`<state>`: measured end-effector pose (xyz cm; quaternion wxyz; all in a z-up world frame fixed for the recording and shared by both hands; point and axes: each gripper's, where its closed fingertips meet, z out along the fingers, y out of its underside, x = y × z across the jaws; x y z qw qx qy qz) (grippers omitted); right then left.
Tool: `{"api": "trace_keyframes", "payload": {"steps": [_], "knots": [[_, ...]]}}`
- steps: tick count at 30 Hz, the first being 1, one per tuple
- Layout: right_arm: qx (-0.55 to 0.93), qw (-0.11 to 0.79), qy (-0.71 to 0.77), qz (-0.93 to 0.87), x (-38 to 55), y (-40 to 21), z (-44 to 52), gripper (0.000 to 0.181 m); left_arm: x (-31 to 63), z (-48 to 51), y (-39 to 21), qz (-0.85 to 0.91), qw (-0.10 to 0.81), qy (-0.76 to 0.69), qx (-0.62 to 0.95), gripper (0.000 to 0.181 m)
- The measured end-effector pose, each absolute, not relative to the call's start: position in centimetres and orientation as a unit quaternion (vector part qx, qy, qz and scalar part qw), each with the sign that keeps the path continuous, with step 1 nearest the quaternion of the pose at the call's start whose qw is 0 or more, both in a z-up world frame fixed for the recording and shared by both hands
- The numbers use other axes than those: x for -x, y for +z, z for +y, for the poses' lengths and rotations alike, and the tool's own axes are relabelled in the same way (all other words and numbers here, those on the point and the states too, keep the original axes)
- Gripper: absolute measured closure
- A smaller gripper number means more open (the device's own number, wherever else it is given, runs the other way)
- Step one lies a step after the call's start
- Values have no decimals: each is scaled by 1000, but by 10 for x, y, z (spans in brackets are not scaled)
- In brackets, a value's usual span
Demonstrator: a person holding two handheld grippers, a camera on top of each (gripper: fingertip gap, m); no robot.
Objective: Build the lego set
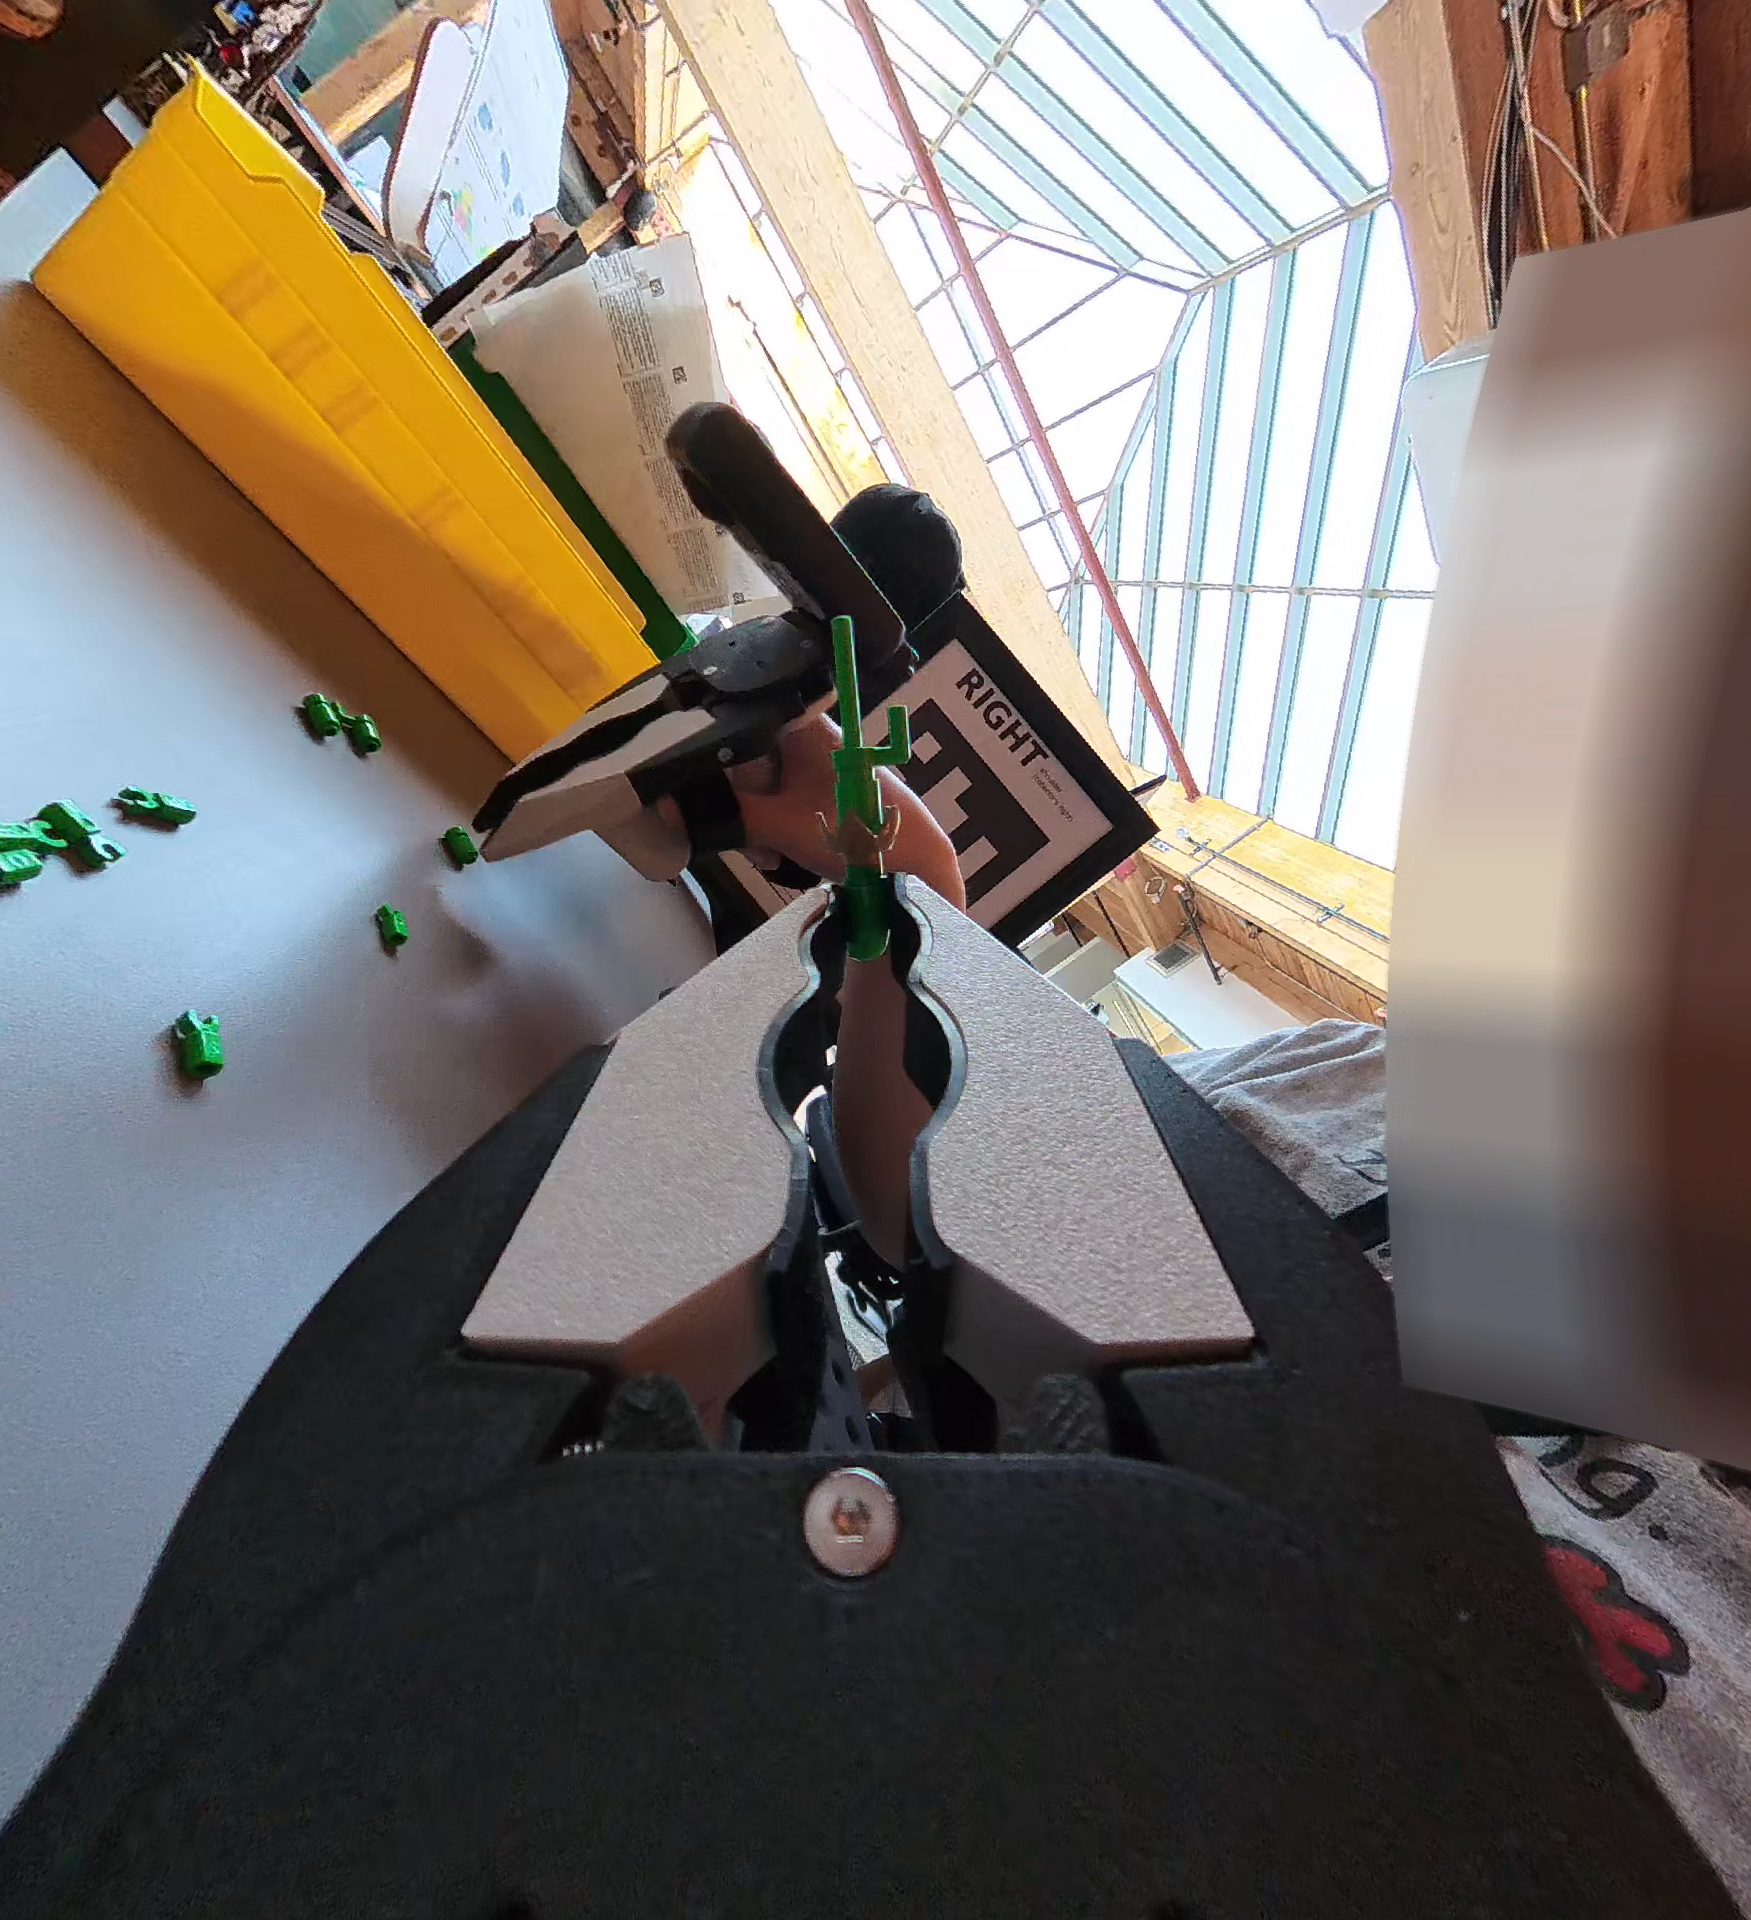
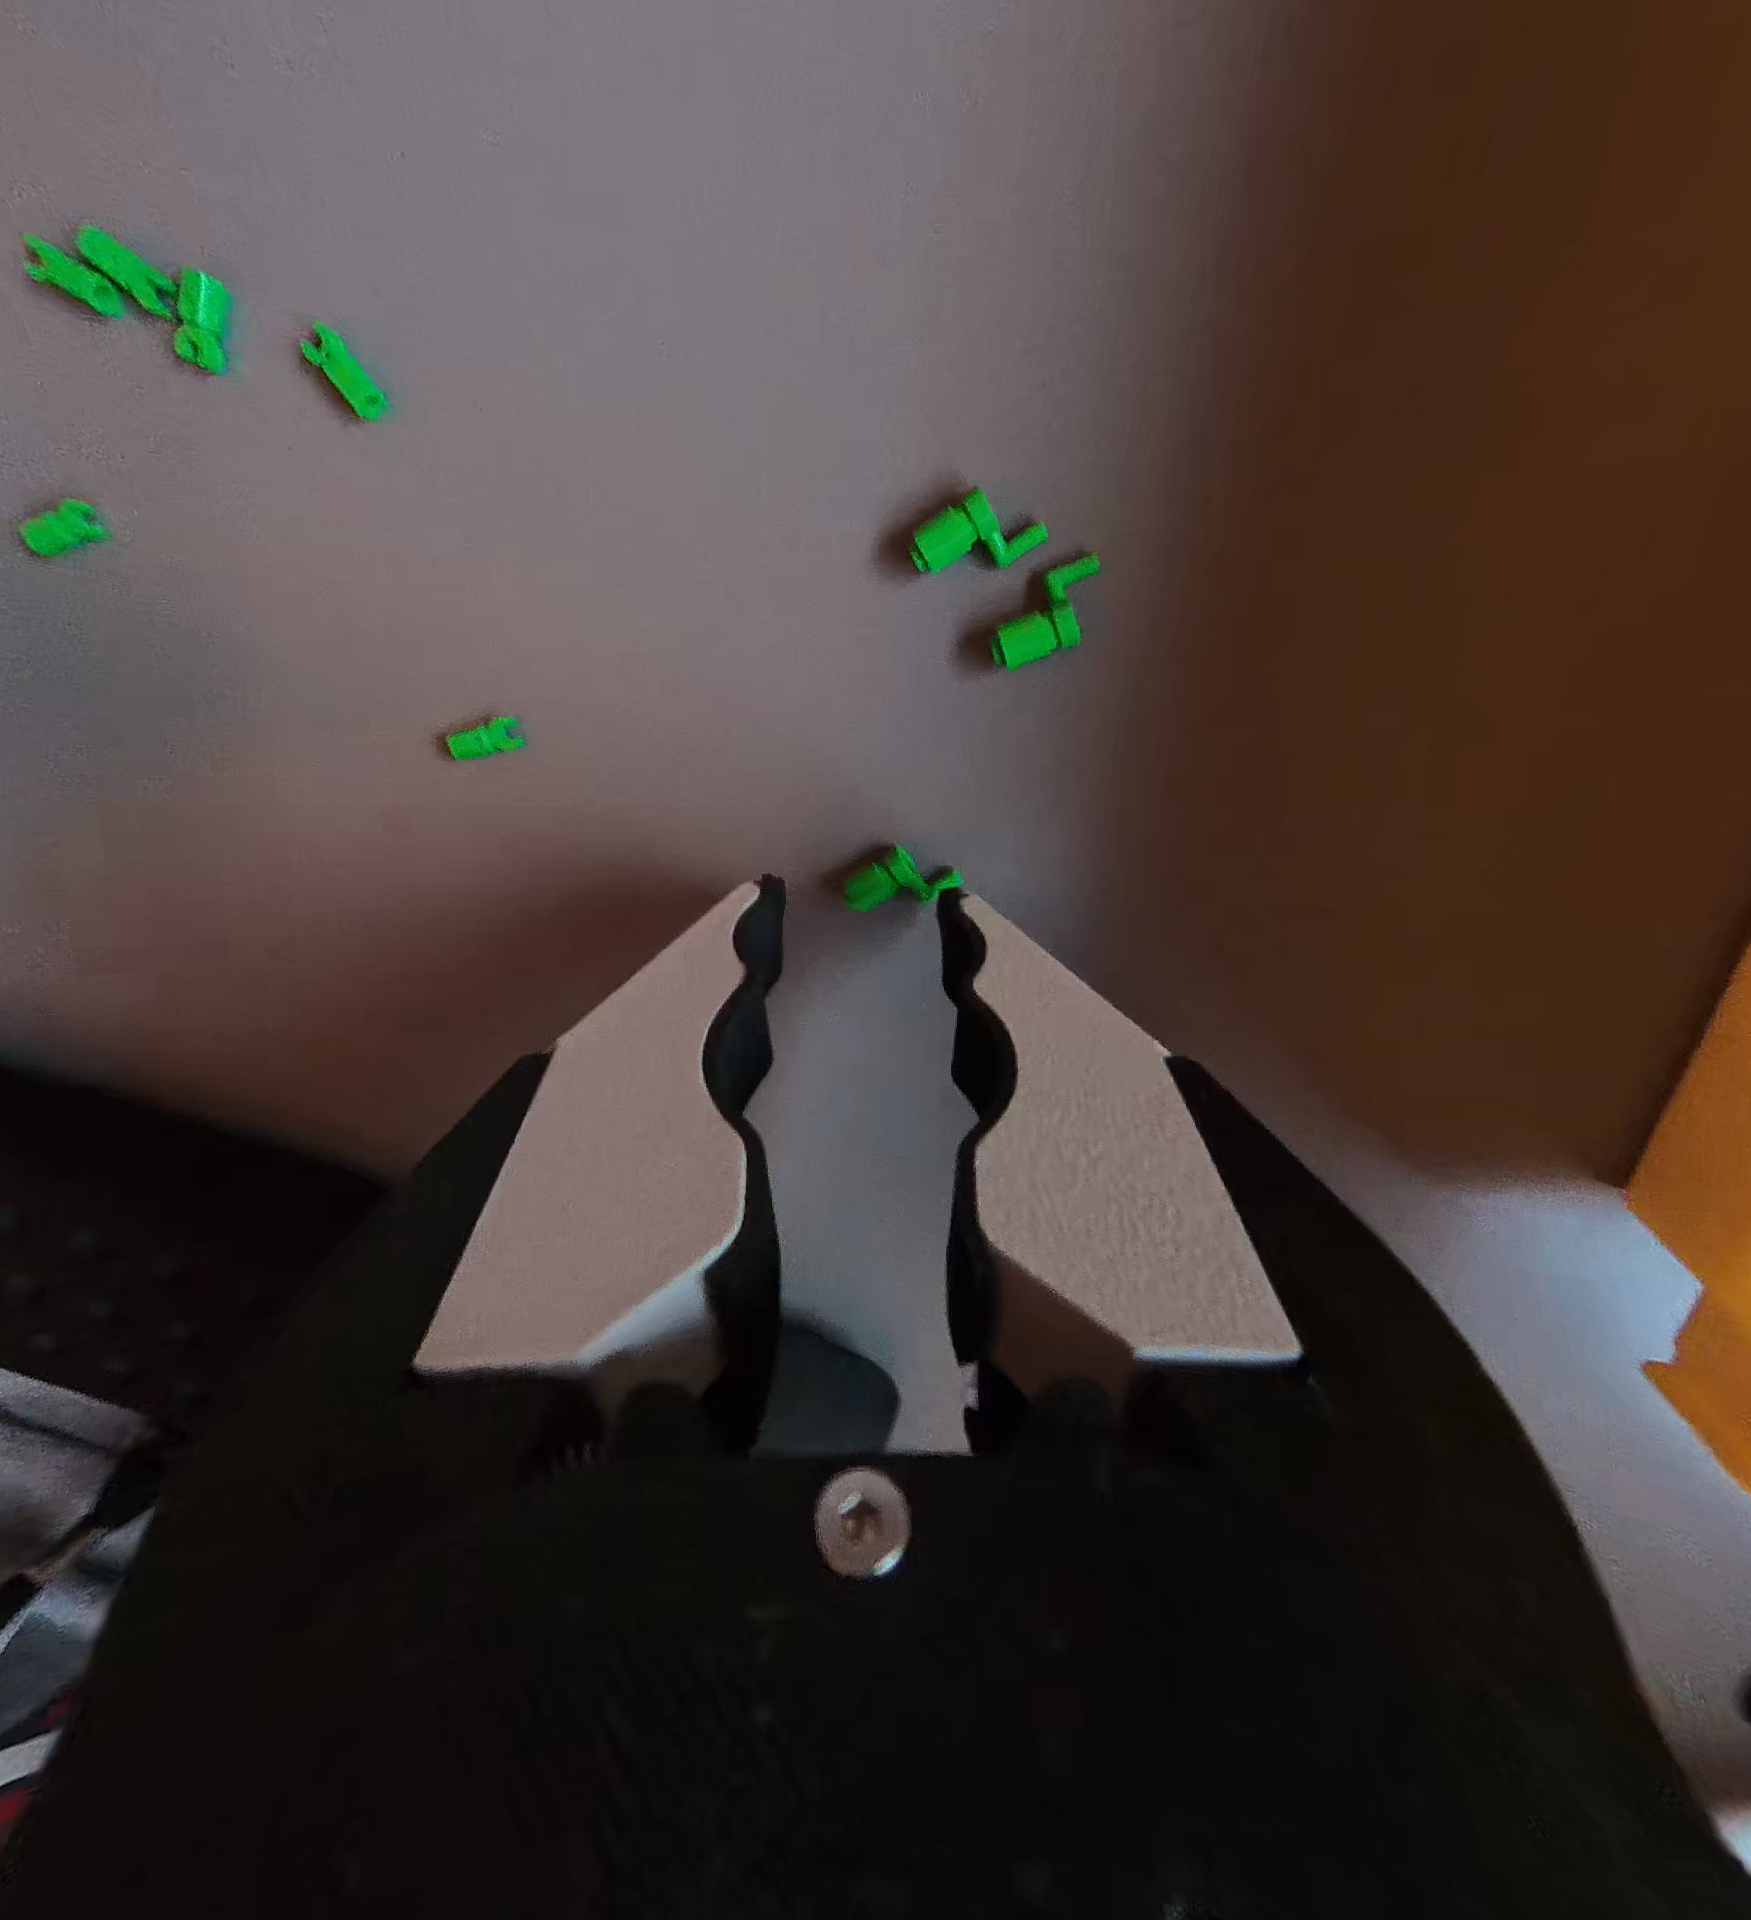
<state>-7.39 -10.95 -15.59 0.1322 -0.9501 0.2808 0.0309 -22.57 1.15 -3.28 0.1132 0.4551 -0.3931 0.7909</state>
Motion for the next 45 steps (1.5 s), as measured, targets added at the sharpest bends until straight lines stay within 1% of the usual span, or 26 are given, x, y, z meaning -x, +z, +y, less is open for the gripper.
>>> {"api": "trace_keyframes", "payload": {"steps": [1, 4, 7, 9, 17, 33, 34, 38, 39, 42, 44, 45], "knots": [[945, 138, 41, 293, 75, -155, -107, 152, 226, 11, -32, -393, 114, 791, -455, 176], [947, 109, 36, 300, 76, -157, -116, 153, 229, 11, -28, -382, 129, 800, -444, 176], [943, 123, 34, 307, 74, -153, -114, 157, 229, 8, -27, -386, 131, 799, -442, 176], [941, 114, 46, 314, 76, -155, -114, 161, 230, 6, -28, -394, 129, 796, -441, 176], [932, 112, 78, 336, 74, -161, -109, 162, 232, 7, -24, -392, 127, 801, -435, 176], [942, 93, 60, 318, 62, -164, -99, 163, 232, 1, -29, -402, 139, 793, -436, 176], [942, 90, 60, 319, 61, -164, -100, 163, 232, 0, -29, -404, 141, 792, -436, 176], [948, 76, 67, 302, 66, -165, -106, 180, 232, -4, -31, -413, 141, 787, -437, 176], [953, 73, 63, 289, 67, -166, -110, 181, 232, -5, -32, -415, 141, 785, -437, 176], [961, 64, 62, 261, 75, -167, -125, 181, 232, -5, -32, -417, 138, 786, -435, 176], [962, 65, 52, 258, 74, -164, -138, 176, 232, -5, -32, -418, 137, 785, -436, 176], [959, 81, 57, 265, 73, -160, -138, 173, 232, -6, -31, -418, 137, 786, -435, 176]]}}
